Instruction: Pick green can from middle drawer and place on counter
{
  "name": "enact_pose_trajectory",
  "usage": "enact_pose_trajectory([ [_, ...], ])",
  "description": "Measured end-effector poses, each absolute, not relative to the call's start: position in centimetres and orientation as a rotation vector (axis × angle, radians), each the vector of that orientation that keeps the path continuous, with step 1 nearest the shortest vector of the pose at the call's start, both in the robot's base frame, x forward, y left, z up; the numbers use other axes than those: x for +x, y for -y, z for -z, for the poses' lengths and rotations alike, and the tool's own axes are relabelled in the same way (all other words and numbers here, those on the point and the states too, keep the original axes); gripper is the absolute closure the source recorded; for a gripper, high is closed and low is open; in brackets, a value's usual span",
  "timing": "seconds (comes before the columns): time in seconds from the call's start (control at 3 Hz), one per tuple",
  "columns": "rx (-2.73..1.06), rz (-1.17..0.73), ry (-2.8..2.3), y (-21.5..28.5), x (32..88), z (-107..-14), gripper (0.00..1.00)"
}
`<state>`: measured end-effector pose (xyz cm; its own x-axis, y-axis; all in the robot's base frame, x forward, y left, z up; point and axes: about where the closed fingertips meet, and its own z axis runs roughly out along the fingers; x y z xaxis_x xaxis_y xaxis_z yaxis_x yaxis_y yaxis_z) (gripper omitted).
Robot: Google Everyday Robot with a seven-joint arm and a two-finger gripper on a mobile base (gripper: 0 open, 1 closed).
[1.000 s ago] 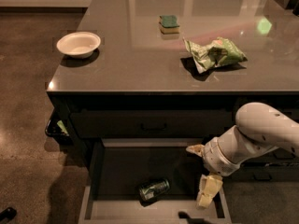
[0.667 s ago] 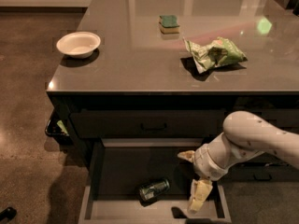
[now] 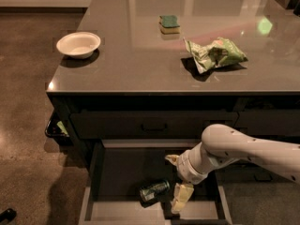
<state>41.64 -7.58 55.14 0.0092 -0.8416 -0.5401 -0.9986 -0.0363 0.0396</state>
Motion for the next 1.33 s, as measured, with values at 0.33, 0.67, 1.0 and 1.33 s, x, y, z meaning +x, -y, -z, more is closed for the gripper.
enact_pose_trajectory([
  [0.33, -1.938, -0.609, -1.891, 7.6, 41.6, -55.1, 0.0],
  [0.67, -1.927, -0.615, -1.879, 7.3, 41.9, -53.8, 0.0],
  [1.0, -1.944, -0.616, -1.813, 6.1, 43.4, -51.0, 0.0],
  [1.33, -1.958, -0.623, -1.753, 4.8, 44.6, -46.1, 0.0],
])
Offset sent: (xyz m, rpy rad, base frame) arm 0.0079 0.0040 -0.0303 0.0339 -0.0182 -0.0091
